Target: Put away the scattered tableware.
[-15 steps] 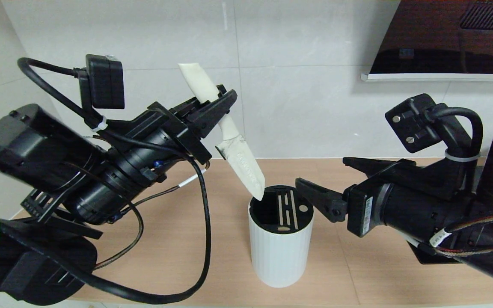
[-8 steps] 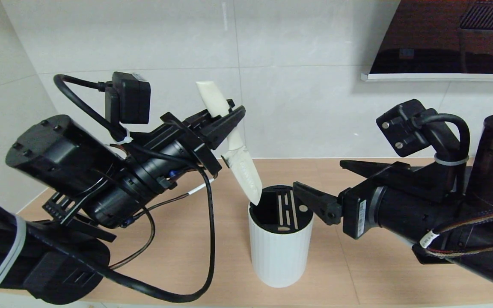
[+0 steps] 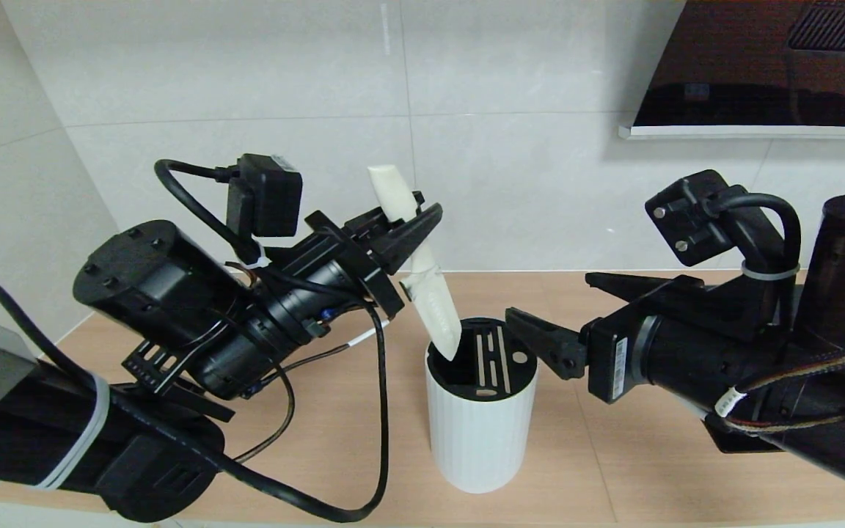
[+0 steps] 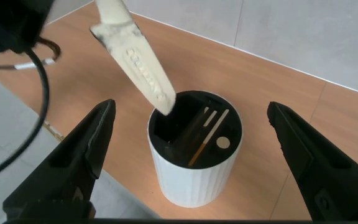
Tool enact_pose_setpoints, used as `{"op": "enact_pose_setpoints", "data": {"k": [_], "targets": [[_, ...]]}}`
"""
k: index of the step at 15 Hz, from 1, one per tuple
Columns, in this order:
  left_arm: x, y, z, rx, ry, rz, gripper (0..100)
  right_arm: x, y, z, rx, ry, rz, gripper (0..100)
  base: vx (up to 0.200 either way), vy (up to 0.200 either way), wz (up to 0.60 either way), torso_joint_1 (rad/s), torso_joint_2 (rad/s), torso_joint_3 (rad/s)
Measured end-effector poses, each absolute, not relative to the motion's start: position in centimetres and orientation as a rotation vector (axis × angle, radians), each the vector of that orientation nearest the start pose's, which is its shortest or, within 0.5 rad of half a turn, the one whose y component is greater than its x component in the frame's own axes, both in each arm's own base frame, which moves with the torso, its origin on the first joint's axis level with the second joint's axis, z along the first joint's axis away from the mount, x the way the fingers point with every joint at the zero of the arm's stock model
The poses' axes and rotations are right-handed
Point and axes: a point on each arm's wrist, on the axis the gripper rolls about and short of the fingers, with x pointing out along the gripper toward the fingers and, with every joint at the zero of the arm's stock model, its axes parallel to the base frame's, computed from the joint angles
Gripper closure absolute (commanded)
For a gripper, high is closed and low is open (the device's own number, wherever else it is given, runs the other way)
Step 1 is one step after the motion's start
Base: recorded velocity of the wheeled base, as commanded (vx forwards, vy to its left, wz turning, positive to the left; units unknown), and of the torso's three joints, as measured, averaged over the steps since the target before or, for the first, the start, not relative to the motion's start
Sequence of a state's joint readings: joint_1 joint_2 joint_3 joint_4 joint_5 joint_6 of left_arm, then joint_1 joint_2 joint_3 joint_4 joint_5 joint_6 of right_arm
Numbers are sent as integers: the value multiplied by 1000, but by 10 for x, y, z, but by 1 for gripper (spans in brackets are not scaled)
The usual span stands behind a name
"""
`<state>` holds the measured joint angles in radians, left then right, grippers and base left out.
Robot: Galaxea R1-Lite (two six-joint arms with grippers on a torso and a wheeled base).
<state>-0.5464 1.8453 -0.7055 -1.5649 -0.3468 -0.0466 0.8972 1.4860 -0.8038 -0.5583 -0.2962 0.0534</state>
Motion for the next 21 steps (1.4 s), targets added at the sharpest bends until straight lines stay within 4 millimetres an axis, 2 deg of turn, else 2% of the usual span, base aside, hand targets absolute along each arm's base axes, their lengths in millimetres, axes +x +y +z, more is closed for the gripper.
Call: {"op": "enact_pose_setpoints", "data": {"k": [11, 21], "targets": [[272, -188, 172, -86, -317, -923, 100, 171, 198, 232, -24, 127, 584, 0, 0, 0, 0, 0, 0, 0], [284, -202, 134, -75, -199, -940, 100, 176, 198, 232, -24, 130, 569, 0, 0, 0, 0, 0, 0, 0]]}}
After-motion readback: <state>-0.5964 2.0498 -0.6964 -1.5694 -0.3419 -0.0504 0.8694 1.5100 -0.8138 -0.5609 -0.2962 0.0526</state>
